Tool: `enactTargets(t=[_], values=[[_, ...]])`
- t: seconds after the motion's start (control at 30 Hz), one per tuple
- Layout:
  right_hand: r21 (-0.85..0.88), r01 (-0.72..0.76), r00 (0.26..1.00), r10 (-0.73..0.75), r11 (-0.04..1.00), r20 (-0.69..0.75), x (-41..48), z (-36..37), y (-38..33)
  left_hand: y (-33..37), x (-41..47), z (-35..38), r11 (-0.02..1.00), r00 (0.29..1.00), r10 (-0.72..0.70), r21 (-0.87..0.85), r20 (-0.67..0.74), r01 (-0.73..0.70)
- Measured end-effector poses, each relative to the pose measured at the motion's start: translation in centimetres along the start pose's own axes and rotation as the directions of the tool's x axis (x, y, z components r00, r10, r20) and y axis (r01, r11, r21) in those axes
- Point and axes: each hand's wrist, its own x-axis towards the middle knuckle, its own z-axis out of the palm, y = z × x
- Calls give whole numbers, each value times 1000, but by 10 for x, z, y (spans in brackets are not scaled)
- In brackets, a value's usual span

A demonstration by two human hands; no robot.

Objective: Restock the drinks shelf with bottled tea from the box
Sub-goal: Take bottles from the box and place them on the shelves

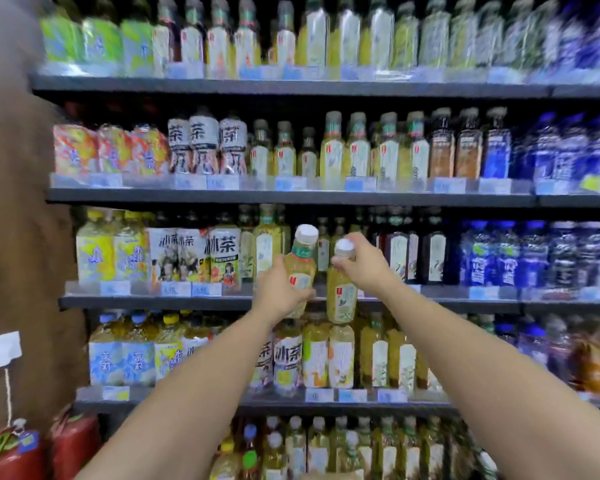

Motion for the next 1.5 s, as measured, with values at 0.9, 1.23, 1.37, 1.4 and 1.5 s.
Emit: enactTargets(t=[0.9, 1.23, 1.37, 1.4, 1.5], values=[[103, -195, 981, 195, 975, 15, 219, 115, 122, -55, 235, 145, 972, 953, -219, 132, 211, 194], [-485, -259, 959, 281, 835, -28, 193, 119, 118, -47, 215, 144, 894, 975, -131, 447, 180, 38], [-612, -37, 991, 109, 790, 81, 195, 125, 115, -35, 220, 148, 842, 959, -123, 539, 255, -36], [-621, -6, 987, 103, 783, 121, 198, 126, 116, -34, 223, 150, 832, 958, -112, 553, 263, -54], [-633, -24, 966, 181, 774, 185, 209, 127, 122, -34, 232, 155, 804, 960, -98, 589, 262, -79]])
